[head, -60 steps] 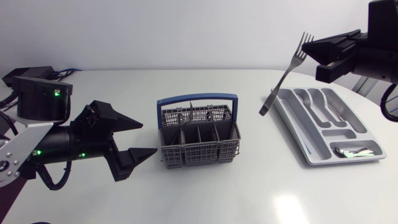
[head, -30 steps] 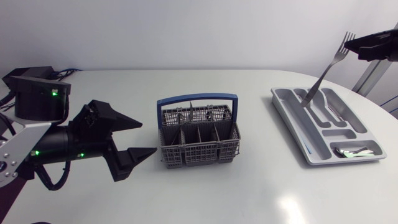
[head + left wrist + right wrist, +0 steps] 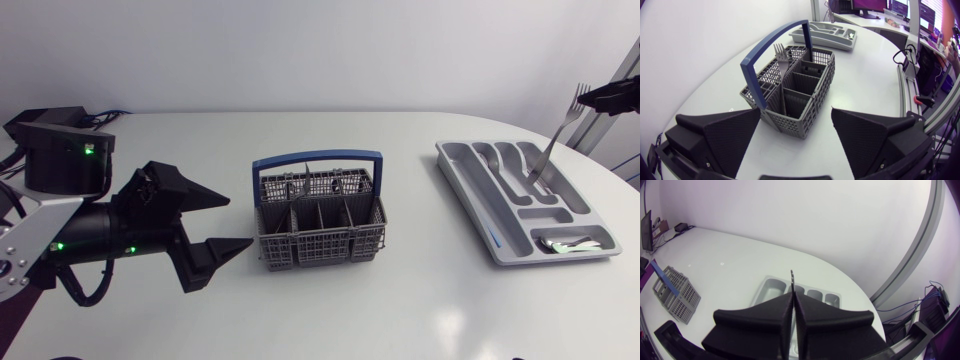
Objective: Sort the cutlery from the basket into the organizer compartments.
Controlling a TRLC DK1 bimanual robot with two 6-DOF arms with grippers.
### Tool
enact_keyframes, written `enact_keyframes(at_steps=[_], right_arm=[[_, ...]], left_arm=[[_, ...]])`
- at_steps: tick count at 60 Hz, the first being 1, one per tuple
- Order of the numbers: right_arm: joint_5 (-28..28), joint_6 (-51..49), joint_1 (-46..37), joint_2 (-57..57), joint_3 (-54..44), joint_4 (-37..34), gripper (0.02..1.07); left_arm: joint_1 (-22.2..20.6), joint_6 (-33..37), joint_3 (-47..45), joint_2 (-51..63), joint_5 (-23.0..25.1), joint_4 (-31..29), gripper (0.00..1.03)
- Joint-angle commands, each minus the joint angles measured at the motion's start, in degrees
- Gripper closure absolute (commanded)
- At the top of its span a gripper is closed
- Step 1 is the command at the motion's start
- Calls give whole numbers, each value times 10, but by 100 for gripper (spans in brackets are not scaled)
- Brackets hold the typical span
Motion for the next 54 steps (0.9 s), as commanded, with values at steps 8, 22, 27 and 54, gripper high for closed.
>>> enact_keyframes(at_steps=[8,22,27,54], right_arm=[[21,-65,-21,73,72,-28,101],[55,-104,-22,123,94,-28,101],[64,-105,-20,138,102,-19,101],[94,-110,-3,199,167,-26,101]], left_arm=[[-8,-13,-1,-5,-3,-5,5],[-10,-13,-4,-11,-4,-5,5],[-10,-12,-5,-11,-4,-4,5],[-9,-12,-15,-36,-5,-7,5]])
